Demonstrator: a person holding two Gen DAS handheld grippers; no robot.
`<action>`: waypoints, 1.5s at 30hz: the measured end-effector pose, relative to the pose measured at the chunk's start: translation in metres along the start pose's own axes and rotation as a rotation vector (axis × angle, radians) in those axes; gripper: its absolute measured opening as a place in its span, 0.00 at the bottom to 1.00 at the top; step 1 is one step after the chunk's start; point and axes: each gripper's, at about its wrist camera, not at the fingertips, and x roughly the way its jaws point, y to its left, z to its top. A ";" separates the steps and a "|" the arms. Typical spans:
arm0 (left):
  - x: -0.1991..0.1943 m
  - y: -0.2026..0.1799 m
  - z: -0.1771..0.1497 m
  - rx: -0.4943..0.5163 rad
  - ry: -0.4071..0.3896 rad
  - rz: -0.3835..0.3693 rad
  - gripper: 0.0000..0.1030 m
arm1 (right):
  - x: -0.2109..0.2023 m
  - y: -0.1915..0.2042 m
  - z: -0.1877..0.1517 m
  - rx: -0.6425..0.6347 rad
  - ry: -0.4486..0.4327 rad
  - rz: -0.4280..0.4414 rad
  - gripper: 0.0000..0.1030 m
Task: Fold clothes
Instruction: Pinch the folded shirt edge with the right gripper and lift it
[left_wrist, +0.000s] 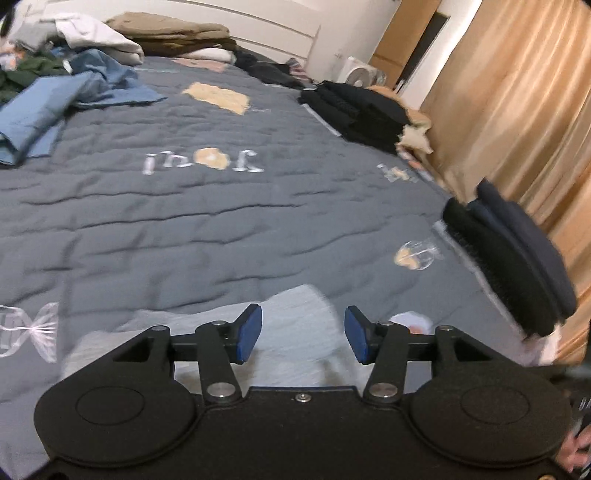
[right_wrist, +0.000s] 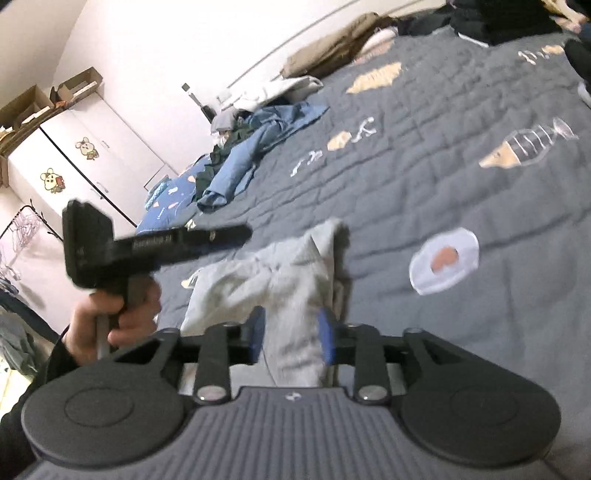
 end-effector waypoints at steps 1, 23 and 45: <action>-0.002 0.004 -0.001 0.010 0.008 0.020 0.48 | 0.005 0.001 0.003 -0.007 -0.001 -0.010 0.33; 0.005 0.025 -0.035 0.252 0.141 0.142 0.07 | 0.082 0.037 0.039 -0.159 0.052 -0.098 0.42; -0.035 0.048 -0.025 0.147 0.012 0.033 0.05 | 0.112 0.035 0.053 -0.152 0.062 -0.160 0.45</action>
